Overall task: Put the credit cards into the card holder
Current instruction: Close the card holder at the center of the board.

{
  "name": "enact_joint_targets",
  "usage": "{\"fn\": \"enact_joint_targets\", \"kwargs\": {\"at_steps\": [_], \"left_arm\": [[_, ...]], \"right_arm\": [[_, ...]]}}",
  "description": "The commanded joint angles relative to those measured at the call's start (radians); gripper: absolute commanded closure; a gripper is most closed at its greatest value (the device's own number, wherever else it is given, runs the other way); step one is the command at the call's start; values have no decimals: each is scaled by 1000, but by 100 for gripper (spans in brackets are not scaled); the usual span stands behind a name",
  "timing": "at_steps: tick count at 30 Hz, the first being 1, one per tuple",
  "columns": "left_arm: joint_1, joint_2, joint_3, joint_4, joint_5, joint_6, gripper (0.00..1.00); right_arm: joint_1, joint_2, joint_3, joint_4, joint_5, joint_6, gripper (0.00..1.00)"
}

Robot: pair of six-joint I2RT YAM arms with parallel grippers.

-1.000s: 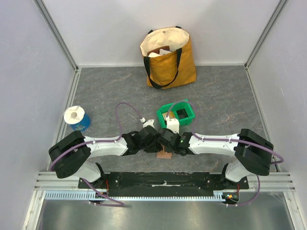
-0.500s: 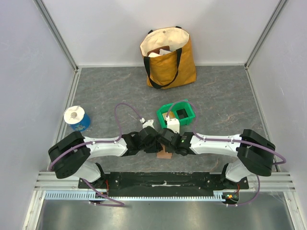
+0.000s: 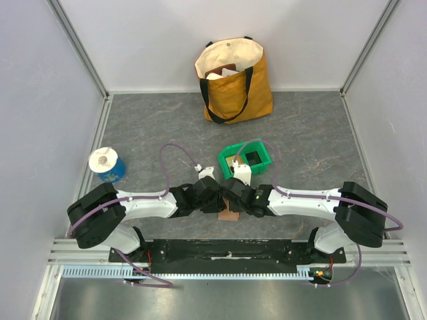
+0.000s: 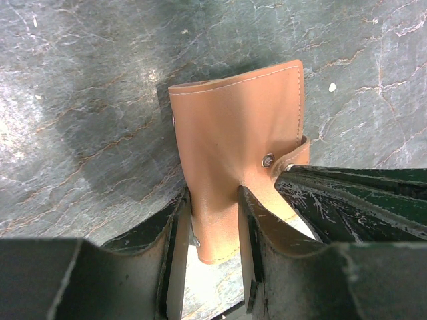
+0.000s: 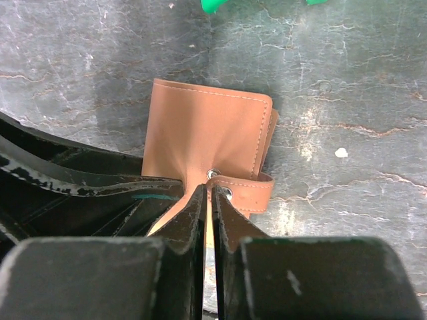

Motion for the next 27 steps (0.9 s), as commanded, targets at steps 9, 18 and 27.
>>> {"fn": "enact_joint_targets", "kwargs": {"at_steps": [9, 18, 27], "left_arm": [[-12, 9, 10, -23, -4, 1, 60], [-12, 2, 25, -20, -15, 19, 51], [-11, 11, 18, -17, -9, 18, 50]], "right_arm": [[-11, -89, -27, 5, 23, 9, 73], [-57, -115, -80, 33, -56, 22, 69], [-60, -88, -120, 111, -121, 54, 71]]}}
